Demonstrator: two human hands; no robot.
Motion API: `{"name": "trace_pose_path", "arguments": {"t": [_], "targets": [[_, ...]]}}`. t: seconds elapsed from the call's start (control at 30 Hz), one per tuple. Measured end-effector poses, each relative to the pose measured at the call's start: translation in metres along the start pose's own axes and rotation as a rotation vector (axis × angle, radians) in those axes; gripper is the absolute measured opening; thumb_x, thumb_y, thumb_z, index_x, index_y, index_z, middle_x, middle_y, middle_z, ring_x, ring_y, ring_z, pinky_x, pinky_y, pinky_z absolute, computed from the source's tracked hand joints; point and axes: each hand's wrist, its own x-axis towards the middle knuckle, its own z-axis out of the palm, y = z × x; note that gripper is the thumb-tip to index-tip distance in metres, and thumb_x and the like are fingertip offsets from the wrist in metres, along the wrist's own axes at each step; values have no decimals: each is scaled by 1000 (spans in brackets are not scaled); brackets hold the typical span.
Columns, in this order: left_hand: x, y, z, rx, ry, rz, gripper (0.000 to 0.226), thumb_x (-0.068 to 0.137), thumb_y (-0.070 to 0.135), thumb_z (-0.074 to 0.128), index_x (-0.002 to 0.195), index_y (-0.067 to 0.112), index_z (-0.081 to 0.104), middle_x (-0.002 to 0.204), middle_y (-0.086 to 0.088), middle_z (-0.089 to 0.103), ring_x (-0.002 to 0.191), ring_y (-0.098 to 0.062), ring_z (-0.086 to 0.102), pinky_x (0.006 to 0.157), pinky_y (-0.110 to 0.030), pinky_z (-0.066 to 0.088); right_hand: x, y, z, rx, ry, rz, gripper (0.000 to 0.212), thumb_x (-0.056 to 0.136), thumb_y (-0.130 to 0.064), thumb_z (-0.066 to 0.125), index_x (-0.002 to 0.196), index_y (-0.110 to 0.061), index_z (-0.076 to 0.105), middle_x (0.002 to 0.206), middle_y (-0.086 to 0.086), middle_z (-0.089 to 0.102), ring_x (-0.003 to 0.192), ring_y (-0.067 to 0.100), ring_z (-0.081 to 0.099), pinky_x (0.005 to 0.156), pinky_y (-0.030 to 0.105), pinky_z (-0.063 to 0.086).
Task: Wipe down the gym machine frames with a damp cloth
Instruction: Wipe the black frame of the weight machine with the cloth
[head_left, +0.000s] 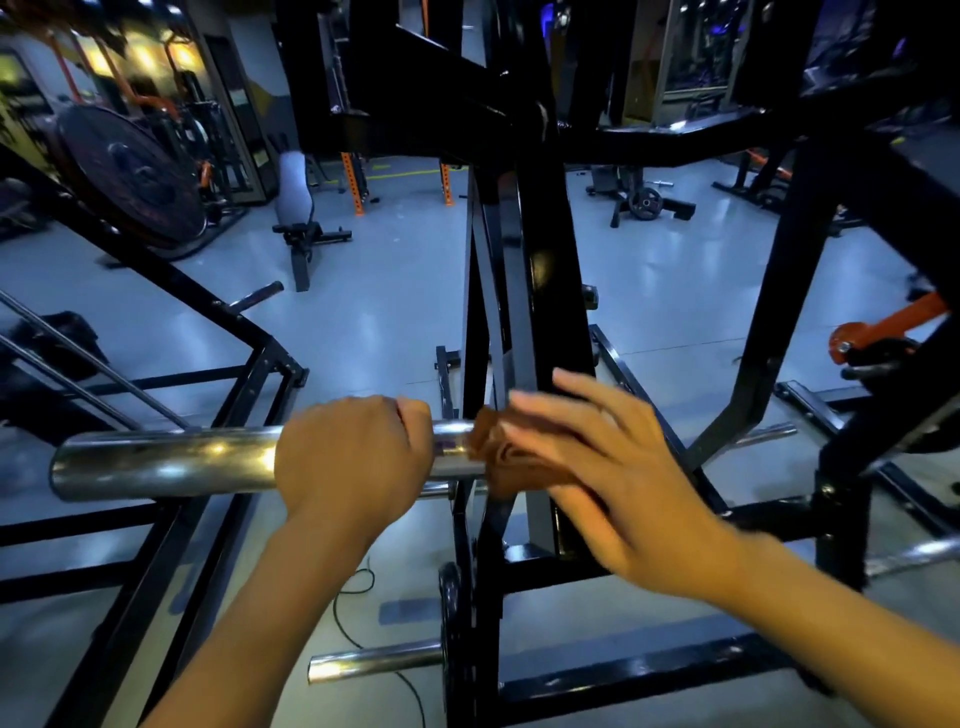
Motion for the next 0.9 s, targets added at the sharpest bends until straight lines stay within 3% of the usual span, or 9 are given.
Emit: {"name": "trace_pose_path", "arguments": {"t": [0.1,0.17,0.27,0.33,0.4,0.53,0.67,0.73,0.9], "targets": [[-2,0,-1,-19,-2,81,39,91,19,53,52,13,52,40,-1,38,31,-22,37,41,-25,43,50,35,-3,-55,106,92,46,101,-25,52,146,-16,57,159,8,42,151,34,30,119,60,26],[-3,-2,-1,-16,35,130,34,79,7,68,50,11,52,37,-3,38,26,-21,35,34,-30,46,92,56,-6,-89,157,202,45,103,-26,50,147,-17,57,159,5,43,151,33,29,117,61,26],[-1,-1,-2,-11,-3,117,37,79,6,71,49,12,51,36,-2,37,26,-20,34,35,-28,45,104,56,-5,-64,175,246,45,104,-25,50,148,-18,55,157,-3,48,153,27,27,119,60,26],[0,-1,-1,31,2,131,38,86,13,63,50,15,50,40,0,38,30,-22,36,40,-22,40,78,40,-2,-37,143,222,46,103,-25,50,148,-17,55,157,-3,47,154,27,26,119,61,26],[1,-1,1,77,-14,103,41,98,26,39,58,20,47,49,3,41,41,-17,39,44,-23,28,43,23,1,-17,105,148,46,102,-25,51,146,-18,57,156,-2,48,153,27,28,119,58,27],[0,-1,0,190,-17,121,42,89,32,-2,65,25,32,58,9,38,46,-10,33,45,-29,16,56,44,-5,-53,123,108,44,100,-25,54,144,-21,60,150,9,46,144,30,35,115,52,28],[1,-2,1,162,-45,65,39,89,28,18,51,24,29,42,8,27,35,-11,19,47,-21,8,116,68,-8,-77,197,305,42,103,-31,51,145,-29,57,150,5,42,142,26,32,113,53,27],[2,-2,-2,165,-63,100,39,89,26,24,52,22,37,42,7,29,34,-11,20,47,-19,9,108,59,-5,-64,194,307,43,103,-30,52,145,-28,58,149,4,43,141,26,33,113,55,29],[-1,0,0,202,-25,119,52,81,29,-11,73,25,40,58,9,35,47,-10,31,46,-31,14,34,22,-2,-1,95,120,42,98,-30,55,140,-28,63,148,9,39,140,26,33,115,39,26]]}}
